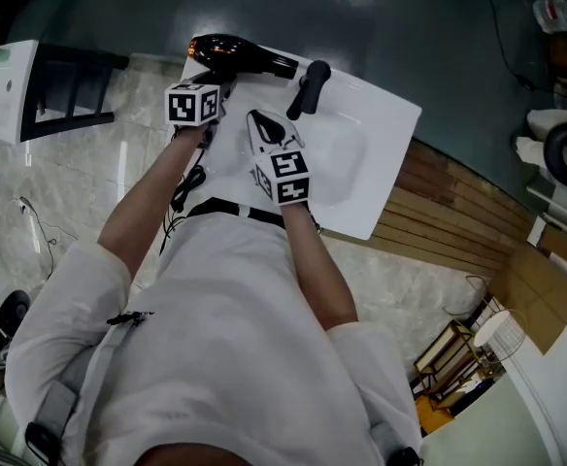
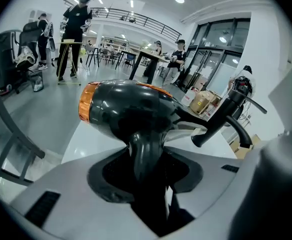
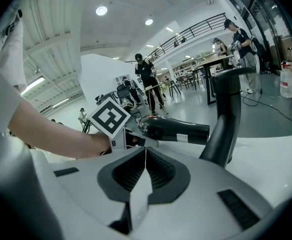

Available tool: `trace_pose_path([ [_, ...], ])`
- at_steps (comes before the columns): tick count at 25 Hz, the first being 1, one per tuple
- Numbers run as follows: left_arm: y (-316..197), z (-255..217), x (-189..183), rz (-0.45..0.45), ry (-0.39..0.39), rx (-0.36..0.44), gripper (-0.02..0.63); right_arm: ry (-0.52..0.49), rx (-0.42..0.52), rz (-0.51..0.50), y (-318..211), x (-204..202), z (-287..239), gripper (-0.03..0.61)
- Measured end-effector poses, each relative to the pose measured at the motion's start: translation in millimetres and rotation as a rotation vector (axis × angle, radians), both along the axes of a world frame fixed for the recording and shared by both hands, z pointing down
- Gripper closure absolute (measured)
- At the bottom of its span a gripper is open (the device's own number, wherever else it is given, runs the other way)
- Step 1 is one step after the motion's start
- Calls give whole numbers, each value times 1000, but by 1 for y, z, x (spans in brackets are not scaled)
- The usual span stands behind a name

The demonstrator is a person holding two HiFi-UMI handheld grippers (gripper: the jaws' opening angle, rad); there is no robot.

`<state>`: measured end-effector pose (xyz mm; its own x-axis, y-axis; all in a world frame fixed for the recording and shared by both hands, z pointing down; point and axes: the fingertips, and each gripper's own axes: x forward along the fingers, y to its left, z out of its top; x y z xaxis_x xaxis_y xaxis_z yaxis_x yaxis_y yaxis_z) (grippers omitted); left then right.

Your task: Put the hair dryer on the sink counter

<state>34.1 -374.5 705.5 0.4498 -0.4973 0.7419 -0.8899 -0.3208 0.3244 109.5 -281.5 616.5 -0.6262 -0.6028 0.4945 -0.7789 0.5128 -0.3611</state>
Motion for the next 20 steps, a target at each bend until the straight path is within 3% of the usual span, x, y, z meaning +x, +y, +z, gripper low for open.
trace_pose_path([
  [20,-10,5,3,0,-31,-10,446,-9,-2,-17,-2,1,1,571],
])
